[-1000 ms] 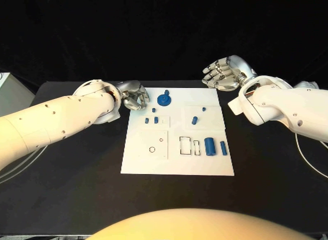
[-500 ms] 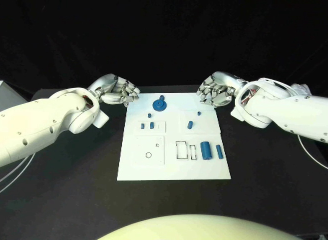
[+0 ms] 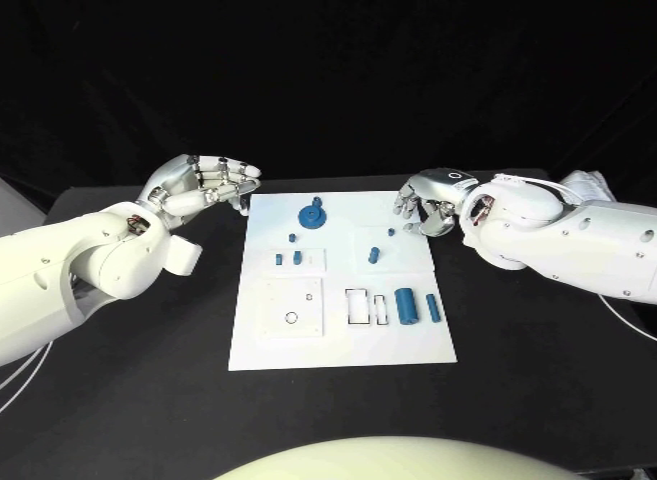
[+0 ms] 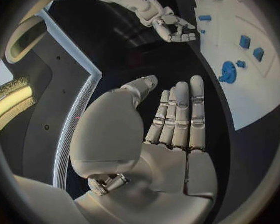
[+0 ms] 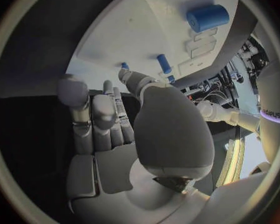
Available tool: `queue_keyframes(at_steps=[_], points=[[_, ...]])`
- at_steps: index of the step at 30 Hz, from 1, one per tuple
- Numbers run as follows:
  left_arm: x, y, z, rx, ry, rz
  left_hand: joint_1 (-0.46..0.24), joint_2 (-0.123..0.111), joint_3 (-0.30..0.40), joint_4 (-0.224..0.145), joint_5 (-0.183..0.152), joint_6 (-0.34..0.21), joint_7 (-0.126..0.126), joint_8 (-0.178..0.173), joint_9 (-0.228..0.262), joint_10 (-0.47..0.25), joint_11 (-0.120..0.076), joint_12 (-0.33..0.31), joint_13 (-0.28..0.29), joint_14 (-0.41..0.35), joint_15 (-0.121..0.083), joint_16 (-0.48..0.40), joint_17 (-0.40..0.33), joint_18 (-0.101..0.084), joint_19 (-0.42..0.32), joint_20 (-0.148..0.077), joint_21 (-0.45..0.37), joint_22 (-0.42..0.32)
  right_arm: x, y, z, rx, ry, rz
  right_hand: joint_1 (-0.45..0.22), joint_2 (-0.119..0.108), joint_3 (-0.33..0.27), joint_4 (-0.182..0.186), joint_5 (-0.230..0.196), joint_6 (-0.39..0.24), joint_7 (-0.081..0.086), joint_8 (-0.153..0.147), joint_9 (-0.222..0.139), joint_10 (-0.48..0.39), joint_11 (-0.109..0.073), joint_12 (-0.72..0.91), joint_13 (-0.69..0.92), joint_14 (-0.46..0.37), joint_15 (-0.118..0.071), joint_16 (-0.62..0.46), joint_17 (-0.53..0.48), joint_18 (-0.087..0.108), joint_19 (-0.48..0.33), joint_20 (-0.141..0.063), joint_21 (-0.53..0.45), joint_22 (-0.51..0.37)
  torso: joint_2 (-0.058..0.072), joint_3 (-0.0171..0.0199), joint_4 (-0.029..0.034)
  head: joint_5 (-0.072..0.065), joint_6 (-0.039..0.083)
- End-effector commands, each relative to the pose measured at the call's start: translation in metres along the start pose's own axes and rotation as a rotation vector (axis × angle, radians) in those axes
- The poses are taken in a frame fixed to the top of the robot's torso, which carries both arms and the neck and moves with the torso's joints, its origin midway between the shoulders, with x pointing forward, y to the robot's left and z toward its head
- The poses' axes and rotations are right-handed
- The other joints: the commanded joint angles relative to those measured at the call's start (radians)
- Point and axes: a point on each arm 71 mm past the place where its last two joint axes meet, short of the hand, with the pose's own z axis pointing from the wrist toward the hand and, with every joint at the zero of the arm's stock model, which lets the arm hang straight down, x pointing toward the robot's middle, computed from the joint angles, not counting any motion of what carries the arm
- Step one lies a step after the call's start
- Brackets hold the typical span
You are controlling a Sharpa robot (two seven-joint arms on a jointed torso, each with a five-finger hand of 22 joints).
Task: Assemble the parts on the task board
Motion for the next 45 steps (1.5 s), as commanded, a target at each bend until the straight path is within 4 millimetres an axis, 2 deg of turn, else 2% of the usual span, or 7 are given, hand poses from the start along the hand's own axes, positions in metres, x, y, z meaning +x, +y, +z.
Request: queue_keyframes(at_steps=[1,2,14,23,25,28,45], points=[[0.000,-0.006,-0.003,0.057,-0.009,-0.127,0.011,0.002,-0.003,-0.004,0.006,0.000,0.006,0.002,0.000,-0.007,-0.002,-0.006,-0.002,-0.007,-0.001,-0.005,-0.002,0.014,0.008,-0.002,-0.006,-0.002,0.004,0.001,0.001,0.015,0.011,-0.075,-0.009,-0.001,0.000,0.003,-0.006,0.002,-0.001,-0.005,0.001,-0.007,-0.002,-0.003,0.001,0.047,0.006,0.026,0.018,-0.013,0.011,0.000,0.028,0.030,-0.001,-0.0001,0.0025,-0.002,-0.001],[0.000,-0.006,-0.004,0.058,-0.011,-0.131,0.011,0.002,-0.003,-0.004,0.006,0.000,0.006,0.002,0.000,-0.007,-0.002,-0.006,-0.002,-0.007,-0.001,-0.005,-0.002,0.014,0.008,-0.002,-0.006,-0.002,0.004,0.001,0.001,0.014,0.010,-0.075,-0.009,-0.001,0.000,0.003,-0.006,0.002,-0.001,-0.005,0.002,-0.008,-0.002,-0.004,0.001,0.047,0.006,0.032,0.021,-0.013,0.011,0.000,0.033,0.035,-0.002,0.0016,0.0020,-0.001,-0.001],[-0.001,-0.008,-0.009,0.058,-0.015,-0.149,0.016,0.006,-0.003,-0.004,0.006,-0.001,0.011,0.001,0.000,-0.010,0.001,-0.011,-0.006,-0.008,0.001,-0.008,-0.003,0.014,0.011,-0.002,-0.010,-0.005,0.014,0.013,0.008,-0.004,0.014,-0.050,-0.006,0.012,0.021,0.007,0.000,0.014,-0.001,-0.003,0.010,0.005,-0.003,0.000,0.003,0.050,0.005,0.124,0.085,-0.025,0.012,0.003,0.138,0.150,0.000,0.0040,-0.0001,0.003,-0.003],[-0.001,-0.008,-0.009,0.054,-0.014,-0.151,0.019,0.007,-0.002,-0.005,0.006,-0.002,0.013,0.000,-0.001,-0.010,0.002,-0.013,-0.007,-0.008,0.001,-0.009,-0.003,0.014,0.012,-0.002,-0.011,-0.006,0.024,0.018,0.011,-0.009,0.042,-0.026,-0.007,0.031,0.045,0.013,0.010,0.030,-0.001,0.005,0.018,0.019,-0.005,-0.001,0.004,0.045,0.005,0.147,0.092,-0.025,0.003,0.005,0.164,0.179,0.000,0.0038,0.0008,0.005,-0.006],[-0.001,-0.008,-0.009,0.053,-0.013,-0.151,0.020,0.008,-0.002,-0.006,0.006,-0.002,0.014,0.000,-0.001,-0.011,0.003,-0.013,-0.008,-0.008,0.001,-0.010,-0.003,0.014,0.012,-0.002,-0.011,-0.006,0.026,0.019,0.011,-0.009,0.047,-0.025,-0.006,0.034,0.049,0.012,0.007,0.029,0.000,0.005,0.019,0.020,-0.005,-0.001,0.004,0.044,0.004,0.148,0.090,-0.024,0.001,0.005,0.163,0.178,0.000,0.0041,0.0003,0.005,-0.007],[0.000,-0.008,-0.009,0.052,-0.013,-0.151,0.024,0.010,-0.001,-0.007,0.007,0.000,0.014,0.001,0.000,-0.011,0.003,-0.015,-0.009,-0.008,0.002,-0.011,-0.004,0.014,0.013,-0.002,-0.012,-0.006,0.029,0.020,0.012,-0.009,0.059,-0.023,0.002,0.051,0.079,0.005,-0.044,0.032,0.000,0.007,0.025,0.024,-0.005,-0.002,0.005,0.041,0.004,0.159,0.091,-0.024,-0.007,0.007,0.178,0.196,0.000,0.0046,-0.0003,0.007,-0.009],[-0.001,-0.008,-0.009,0.044,-0.021,-0.147,0.031,0.013,0.001,-0.010,0.007,-0.001,0.016,0.000,-0.001,-0.011,0.004,-0.018,-0.012,-0.008,0.002,-0.013,-0.004,0.014,0.015,-0.002,-0.012,-0.007,0.039,0.025,0.015,-0.006,0.088,-0.026,0.010,0.085,0.108,-0.024,-0.049,0.066,-0.014,0.035,0.050,0.064,-0.019,0.005,0.015,0.043,-0.006,0.196,0.110,-0.034,-0.003,0.006,0.254,0.282,-0.001,0.0037,-0.0005,0.007,-0.015]])
